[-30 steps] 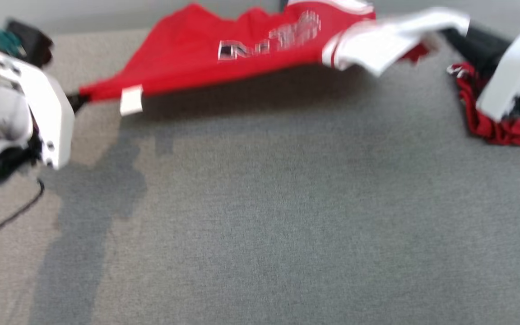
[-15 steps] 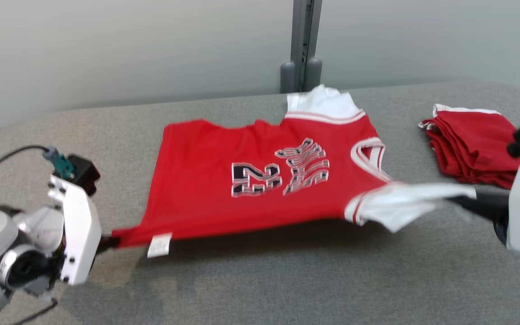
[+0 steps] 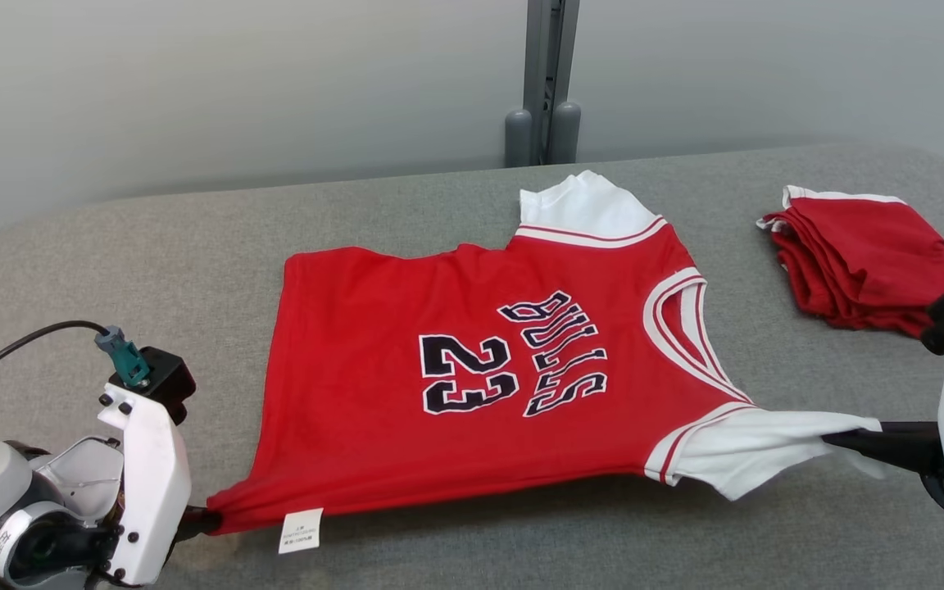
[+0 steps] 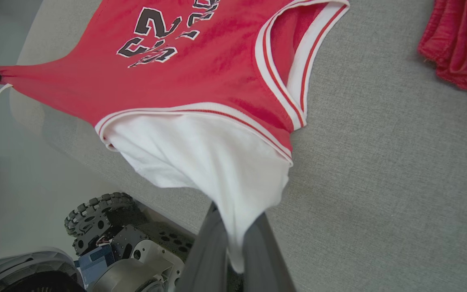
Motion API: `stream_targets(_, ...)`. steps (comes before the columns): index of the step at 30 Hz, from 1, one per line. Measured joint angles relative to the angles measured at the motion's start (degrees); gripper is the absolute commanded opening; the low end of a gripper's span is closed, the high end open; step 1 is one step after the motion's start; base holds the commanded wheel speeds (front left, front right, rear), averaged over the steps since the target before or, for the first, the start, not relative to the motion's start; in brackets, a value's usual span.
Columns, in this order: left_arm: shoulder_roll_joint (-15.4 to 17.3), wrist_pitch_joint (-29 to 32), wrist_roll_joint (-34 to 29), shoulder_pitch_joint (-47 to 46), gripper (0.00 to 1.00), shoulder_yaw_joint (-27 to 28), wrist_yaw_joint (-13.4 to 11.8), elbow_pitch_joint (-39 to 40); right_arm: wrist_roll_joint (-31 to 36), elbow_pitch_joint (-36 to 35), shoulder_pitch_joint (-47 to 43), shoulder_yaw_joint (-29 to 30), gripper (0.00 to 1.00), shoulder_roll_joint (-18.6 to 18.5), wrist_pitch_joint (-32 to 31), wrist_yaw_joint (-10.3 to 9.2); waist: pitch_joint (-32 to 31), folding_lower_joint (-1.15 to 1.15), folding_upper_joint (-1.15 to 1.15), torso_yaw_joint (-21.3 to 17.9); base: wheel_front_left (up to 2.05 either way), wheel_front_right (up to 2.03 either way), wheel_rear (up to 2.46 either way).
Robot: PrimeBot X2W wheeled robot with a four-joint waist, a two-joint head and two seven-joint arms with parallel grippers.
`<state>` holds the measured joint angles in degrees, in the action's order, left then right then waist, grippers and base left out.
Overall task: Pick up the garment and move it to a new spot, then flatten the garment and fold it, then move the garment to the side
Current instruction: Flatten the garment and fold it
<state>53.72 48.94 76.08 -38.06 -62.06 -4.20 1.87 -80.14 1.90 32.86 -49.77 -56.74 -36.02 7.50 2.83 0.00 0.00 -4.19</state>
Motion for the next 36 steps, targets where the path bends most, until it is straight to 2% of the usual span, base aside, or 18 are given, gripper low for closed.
stream_targets(6, -0.6, 2.1, 0.9, -2.8, 0.0, 1.2, -0.9, -1.9, 0.6, 1.6, 2.1, 2.9, 0.0, 3.3, -4.1, 0.0, 3.7, 0.0, 0.0, 0.1, 0.0, 0.0, 0.0)
stream_targets(15, -4.7, 6.9, 1.5, -9.2, 0.0, 2.1, -0.8, -7.7, 2.2, 7.6, 9.1, 6.4, 0.0, 9.7, -11.4, -0.01, 9.1, 0.0, 0.0, 0.5, 0.0, 0.0, 0.0)
stream_targets(22, -9.6, 8.3, 1.1, -14.5, 0.0, 2.8, -0.3, -13.4, 4.7, 15.4, 13.8, 9.3, 0.0, 14.3, -16.3, -0.01, 12.4, 0.0, 0.0, 1.1, 0.0, 0.0, 0.0)
stream_targets(27, -12.3, 6.7, -0.2, -17.0, 0.0, 3.3, 1.2, -17.4, 6.7, 17.7, 15.7, 11.1, 0.0, 17.2, -17.3, -0.01, 14.5, 0.0, 0.0, 1.3, 0.0, 0.0, 0.0)
stream_targets(36, -14.8, 4.3, -1.3, -18.3, 0.0, 3.5, 3.7, -23.1, 10.2, 19.3, 16.5, 14.1, 0.0, 21.2, -17.7, -0.01, 16.2, 0.0, 0.0, 1.0, 0.0, 0.0, 0.0)
